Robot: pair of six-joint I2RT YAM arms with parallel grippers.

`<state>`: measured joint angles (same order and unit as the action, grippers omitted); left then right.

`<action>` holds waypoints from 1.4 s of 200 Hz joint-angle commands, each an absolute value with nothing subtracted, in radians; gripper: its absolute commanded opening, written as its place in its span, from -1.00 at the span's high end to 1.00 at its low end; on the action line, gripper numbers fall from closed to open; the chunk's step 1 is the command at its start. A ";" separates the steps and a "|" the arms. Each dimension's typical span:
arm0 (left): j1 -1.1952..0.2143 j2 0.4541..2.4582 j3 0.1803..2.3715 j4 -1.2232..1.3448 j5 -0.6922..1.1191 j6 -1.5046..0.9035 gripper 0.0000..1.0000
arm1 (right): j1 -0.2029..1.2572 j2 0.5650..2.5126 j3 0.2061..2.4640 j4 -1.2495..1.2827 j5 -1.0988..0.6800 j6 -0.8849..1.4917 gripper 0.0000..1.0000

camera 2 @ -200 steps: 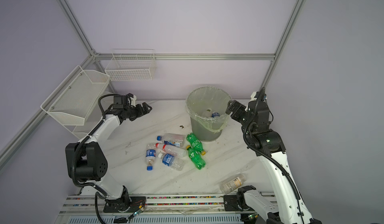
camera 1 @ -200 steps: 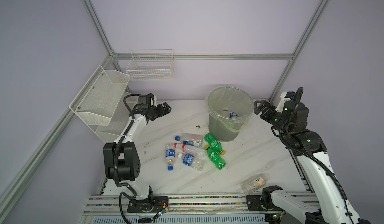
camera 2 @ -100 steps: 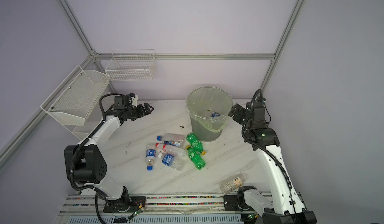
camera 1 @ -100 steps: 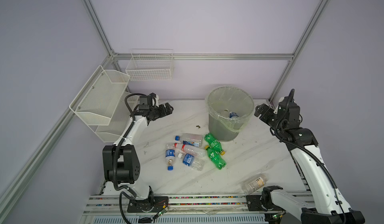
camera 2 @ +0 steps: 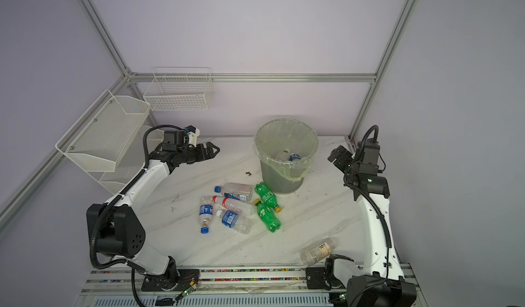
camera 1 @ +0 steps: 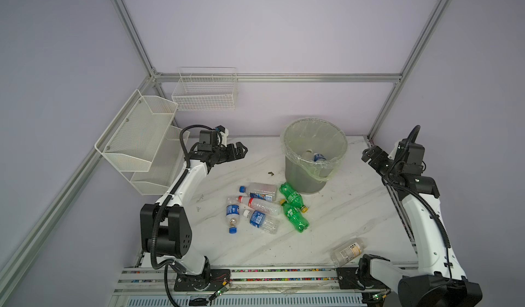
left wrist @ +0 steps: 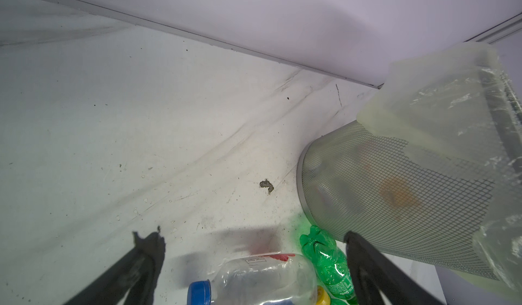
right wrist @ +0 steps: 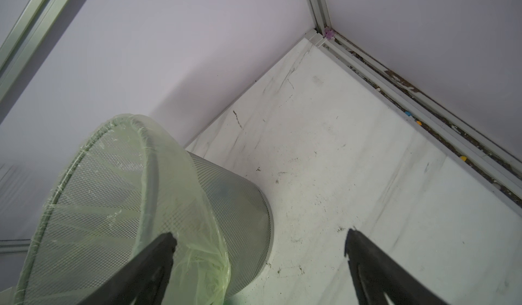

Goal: Throw the plastic bottles in the bin
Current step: Pick up the plastic bottle from the bottom-right of the table.

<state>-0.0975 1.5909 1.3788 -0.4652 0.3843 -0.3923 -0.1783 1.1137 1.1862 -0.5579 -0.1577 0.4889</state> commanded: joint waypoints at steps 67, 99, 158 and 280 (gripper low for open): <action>-0.219 1.459 1.384 -0.553 0.430 -0.357 -1.00 | -0.290 1.095 1.083 -0.479 -0.263 0.473 -0.95; -0.281 1.426 1.360 -0.582 0.427 -0.346 -1.00 | -0.298 1.086 1.065 -0.473 -0.257 0.478 -0.95; -0.384 1.350 1.337 -0.671 0.462 -0.294 -1.00 | -0.305 1.052 1.050 -0.465 -0.259 0.492 -0.95; -0.874 1.467 1.350 -0.658 0.216 -0.302 -1.00 | -0.308 1.002 1.025 -0.466 -0.248 0.499 -0.95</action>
